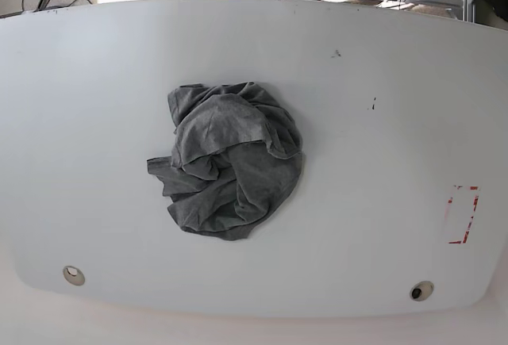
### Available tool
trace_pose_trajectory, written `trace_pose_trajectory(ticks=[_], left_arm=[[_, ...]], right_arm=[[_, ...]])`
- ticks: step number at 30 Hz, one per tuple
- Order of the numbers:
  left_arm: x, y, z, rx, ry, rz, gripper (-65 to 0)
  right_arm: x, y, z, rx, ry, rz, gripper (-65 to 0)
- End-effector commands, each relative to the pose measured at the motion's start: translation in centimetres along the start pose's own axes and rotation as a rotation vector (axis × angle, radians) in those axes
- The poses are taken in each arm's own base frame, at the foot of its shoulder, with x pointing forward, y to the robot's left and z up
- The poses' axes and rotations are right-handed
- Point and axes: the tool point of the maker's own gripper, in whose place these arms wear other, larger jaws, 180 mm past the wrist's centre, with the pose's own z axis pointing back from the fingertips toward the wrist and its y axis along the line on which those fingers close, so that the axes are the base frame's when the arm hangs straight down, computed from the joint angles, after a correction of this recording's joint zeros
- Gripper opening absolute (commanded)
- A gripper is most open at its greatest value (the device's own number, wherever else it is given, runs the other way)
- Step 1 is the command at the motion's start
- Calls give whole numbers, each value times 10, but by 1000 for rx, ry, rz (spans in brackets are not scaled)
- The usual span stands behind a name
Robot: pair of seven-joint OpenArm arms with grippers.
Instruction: Fold the T-shirt properly
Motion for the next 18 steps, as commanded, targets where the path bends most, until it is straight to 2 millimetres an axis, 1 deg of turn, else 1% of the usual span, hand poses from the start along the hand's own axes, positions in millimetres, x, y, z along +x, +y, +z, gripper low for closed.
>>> trace_pose_trajectory(ticks=[1, 6, 12, 14, 16, 18], left_arm=[[-7, 4, 5, 9, 1, -9, -544], [-4, 9, 12, 11, -19, -27, -545], [-4, 15, 19, 21, -30, -39, -546], [-4, 18, 22, 25, -36, -43, -546], [-7, 22, 32, 34, -51, -50, -549], [-7, 26, 36, 41, -60, -50, -549]], right_arm=[[-7, -1, 7, -4, 0, -2, -530], [3, -1, 15, -11, -42, 1, -532], [7, 2, 24, -12, -68, 4, -532], [6, 2, 27, -13, -73, 3, -532], [-3, 1, 36, -10, -61, 1, -534], [-3, 1, 40, -10, -67, 3, -533]])
